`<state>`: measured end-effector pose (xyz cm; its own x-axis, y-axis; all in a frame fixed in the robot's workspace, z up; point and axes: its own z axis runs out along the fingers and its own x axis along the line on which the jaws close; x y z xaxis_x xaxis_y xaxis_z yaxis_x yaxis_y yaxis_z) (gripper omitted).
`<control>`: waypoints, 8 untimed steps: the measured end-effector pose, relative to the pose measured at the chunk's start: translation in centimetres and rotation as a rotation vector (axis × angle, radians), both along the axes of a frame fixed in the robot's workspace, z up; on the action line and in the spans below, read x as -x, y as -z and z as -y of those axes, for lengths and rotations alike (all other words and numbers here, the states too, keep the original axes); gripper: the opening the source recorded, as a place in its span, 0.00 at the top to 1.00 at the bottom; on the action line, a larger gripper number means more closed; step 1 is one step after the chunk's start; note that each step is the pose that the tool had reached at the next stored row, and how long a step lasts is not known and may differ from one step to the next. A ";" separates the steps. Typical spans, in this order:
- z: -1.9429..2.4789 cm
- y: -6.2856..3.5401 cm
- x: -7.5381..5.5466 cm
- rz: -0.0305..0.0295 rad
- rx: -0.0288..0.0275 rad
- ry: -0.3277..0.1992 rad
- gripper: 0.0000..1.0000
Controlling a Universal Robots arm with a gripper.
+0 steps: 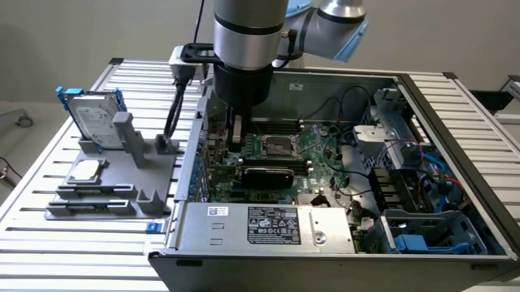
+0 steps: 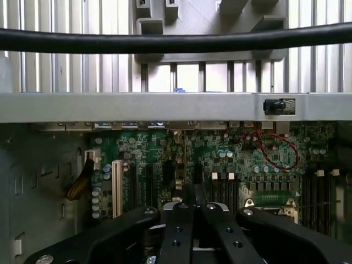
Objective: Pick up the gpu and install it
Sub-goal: 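Press down on the gpu until it lock into place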
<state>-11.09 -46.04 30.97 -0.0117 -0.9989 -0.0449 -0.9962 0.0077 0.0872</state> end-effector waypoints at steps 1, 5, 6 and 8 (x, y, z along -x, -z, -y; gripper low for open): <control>0.00 0.00 0.0 -0.0005 0.0000 0.000 0.89; 0.02 -0.01 -0.1 -0.0026 0.0001 0.000 0.89; 0.02 -0.01 -0.1 -0.0032 0.0001 0.001 0.89; 0.03 -0.01 -0.1 -0.0041 0.0000 0.001 0.89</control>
<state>-11.00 -46.07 30.98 -0.0127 -0.9989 -0.0448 -0.9958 0.0085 0.0913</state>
